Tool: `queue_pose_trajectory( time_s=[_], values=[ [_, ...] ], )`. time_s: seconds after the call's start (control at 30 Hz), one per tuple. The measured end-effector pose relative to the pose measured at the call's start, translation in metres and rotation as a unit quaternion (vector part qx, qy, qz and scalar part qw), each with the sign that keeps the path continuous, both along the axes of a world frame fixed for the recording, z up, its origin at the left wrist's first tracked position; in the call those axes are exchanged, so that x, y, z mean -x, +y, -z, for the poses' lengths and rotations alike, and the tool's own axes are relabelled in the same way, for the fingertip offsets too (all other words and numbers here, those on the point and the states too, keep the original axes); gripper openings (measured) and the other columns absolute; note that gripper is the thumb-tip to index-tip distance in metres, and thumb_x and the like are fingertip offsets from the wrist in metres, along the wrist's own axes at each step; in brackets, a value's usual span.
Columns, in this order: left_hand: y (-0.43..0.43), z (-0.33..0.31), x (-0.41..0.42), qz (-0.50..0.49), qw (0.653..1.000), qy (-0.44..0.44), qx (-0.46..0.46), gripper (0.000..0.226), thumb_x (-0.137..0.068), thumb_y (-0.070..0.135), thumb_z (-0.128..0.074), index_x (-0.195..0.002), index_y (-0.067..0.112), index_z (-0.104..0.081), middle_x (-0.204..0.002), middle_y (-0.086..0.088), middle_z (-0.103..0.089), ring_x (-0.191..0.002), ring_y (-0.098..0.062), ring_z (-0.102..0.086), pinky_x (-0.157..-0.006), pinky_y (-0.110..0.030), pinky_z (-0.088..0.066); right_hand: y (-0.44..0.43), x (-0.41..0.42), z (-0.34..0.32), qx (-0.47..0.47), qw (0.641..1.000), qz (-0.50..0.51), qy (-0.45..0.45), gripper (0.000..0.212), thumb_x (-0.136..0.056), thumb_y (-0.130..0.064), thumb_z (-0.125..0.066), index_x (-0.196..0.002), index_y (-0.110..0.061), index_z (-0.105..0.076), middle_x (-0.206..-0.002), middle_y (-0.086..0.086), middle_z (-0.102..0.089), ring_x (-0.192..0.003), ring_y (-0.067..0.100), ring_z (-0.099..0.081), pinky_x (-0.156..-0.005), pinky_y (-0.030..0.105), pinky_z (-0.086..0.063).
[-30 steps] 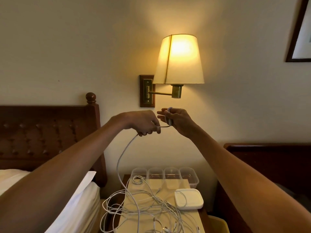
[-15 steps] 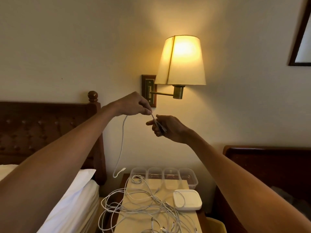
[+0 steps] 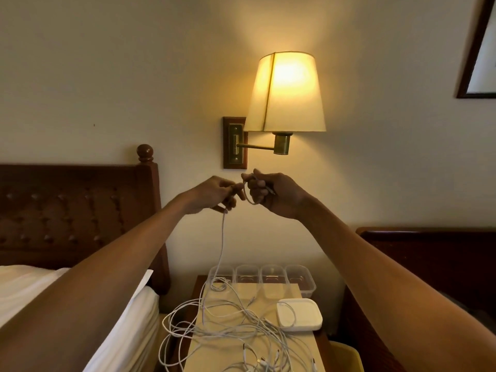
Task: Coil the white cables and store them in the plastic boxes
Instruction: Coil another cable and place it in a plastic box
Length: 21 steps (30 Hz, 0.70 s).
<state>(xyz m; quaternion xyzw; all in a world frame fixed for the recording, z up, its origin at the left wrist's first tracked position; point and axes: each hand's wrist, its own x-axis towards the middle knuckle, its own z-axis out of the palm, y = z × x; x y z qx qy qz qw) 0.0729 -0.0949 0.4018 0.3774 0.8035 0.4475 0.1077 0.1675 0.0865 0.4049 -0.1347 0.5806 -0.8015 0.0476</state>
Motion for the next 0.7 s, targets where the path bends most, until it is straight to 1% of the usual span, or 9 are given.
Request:
queue_pose_trajectory(
  time_s=[0.1,0.17,0.23,0.3,0.4,0.5,0.57,0.63,0.7],
  values=[
    [0.010,0.007,-0.011,0.018,0.998,-0.051,0.028,0.038,-0.106,0.032,-0.038,-0.109,0.003,-0.063,-0.088,-0.015,-0.067,-0.082,-0.025,-0.065,-0.085,-0.042,-0.055,0.001,0.002,-0.003,0.076,0.997,0.004,0.013,0.032,-0.106,-0.022,-0.032,-0.121,-0.004,-0.054,-0.078,0.002,-0.057,-0.067,0.010,-0.053,-0.065,0.019,-0.048],
    [0.015,0.009,-0.017,0.033,0.995,-0.066,0.060,0.037,-0.108,0.030,-0.035,-0.107,0.003,-0.061,-0.089,-0.016,-0.067,-0.083,-0.027,-0.067,-0.087,-0.043,-0.055,0.002,0.006,-0.006,0.112,0.992,0.048,0.039,0.034,-0.106,-0.022,-0.032,-0.126,-0.002,-0.052,-0.100,0.008,-0.067,-0.085,0.016,-0.065,-0.077,0.023,-0.054],
    [0.018,0.010,-0.023,0.053,0.990,-0.086,0.095,0.035,-0.108,0.027,-0.034,-0.107,0.003,-0.060,-0.086,-0.016,-0.063,-0.080,-0.028,-0.068,-0.085,-0.043,-0.056,0.005,0.013,-0.009,0.114,0.985,0.108,0.071,0.039,-0.107,-0.022,-0.030,-0.130,0.003,-0.049,-0.123,0.015,-0.064,-0.106,0.024,-0.065,-0.087,0.027,-0.055],
    [0.021,0.009,-0.030,0.045,0.989,-0.093,0.102,0.032,-0.108,0.023,-0.035,-0.109,0.002,-0.060,-0.080,-0.013,-0.057,-0.070,-0.025,-0.063,-0.075,-0.039,-0.059,0.008,0.019,-0.009,0.067,0.981,0.160,0.086,0.043,-0.107,-0.023,-0.028,-0.134,0.005,-0.047,-0.135,0.019,-0.057,-0.118,0.030,-0.060,-0.091,0.030,-0.054],
    [0.023,0.003,-0.035,0.029,0.990,-0.058,0.122,0.029,-0.106,0.017,-0.038,-0.113,0.007,-0.065,-0.077,-0.009,-0.050,-0.061,-0.018,-0.050,-0.061,-0.029,-0.051,0.017,0.027,-0.004,-0.043,0.968,0.228,0.096,0.042,-0.107,-0.024,-0.029,-0.134,0.001,-0.048,-0.144,0.019,-0.048,-0.130,0.037,-0.049,-0.100,0.035,-0.046],
    [0.024,-0.004,-0.043,0.055,0.980,-0.026,0.187,0.030,-0.106,0.017,-0.040,-0.119,0.011,-0.066,-0.075,-0.007,-0.048,-0.060,-0.015,-0.043,-0.057,-0.027,-0.043,0.022,0.029,0.003,-0.093,0.954,0.269,0.098,0.040,-0.106,-0.024,-0.033,-0.133,-0.001,-0.051,-0.147,0.018,-0.044,-0.134,0.039,-0.043,-0.107,0.041,-0.039],
    [0.025,-0.011,-0.050,0.062,0.976,0.023,0.210,0.030,-0.106,0.020,-0.041,-0.119,0.012,-0.067,-0.073,-0.004,-0.047,-0.059,-0.013,-0.041,-0.054,-0.025,-0.041,0.022,0.030,0.009,-0.142,0.940,0.296,0.097,0.038,-0.105,-0.023,-0.037,-0.132,-0.001,-0.053,-0.144,0.020,-0.047,-0.131,0.040,-0.046,-0.105,0.040,-0.041],
    [0.025,-0.024,-0.053,0.067,0.970,0.090,0.215,0.029,-0.104,0.025,-0.046,-0.116,0.012,-0.069,-0.072,-0.003,-0.049,-0.059,-0.013,-0.042,-0.052,-0.024,-0.039,0.020,0.030,0.016,-0.219,0.921,0.310,0.093,0.034,-0.104,-0.022,-0.040,-0.125,-0.001,-0.057,-0.132,0.026,-0.054,-0.122,0.042,-0.052,-0.101,0.043,-0.046],
    [0.022,-0.037,-0.051,0.065,0.961,0.169,0.209,0.026,-0.101,0.028,-0.053,-0.110,0.014,-0.072,-0.073,-0.006,-0.054,-0.061,-0.016,-0.044,-0.052,-0.025,-0.038,0.021,0.028,0.023,-0.294,0.909,0.280,0.091,0.034,-0.104,-0.022,-0.042,-0.116,0.005,-0.060,-0.114,0.027,-0.062,-0.107,0.036,-0.062,-0.094,0.042,-0.051]
  ],
)
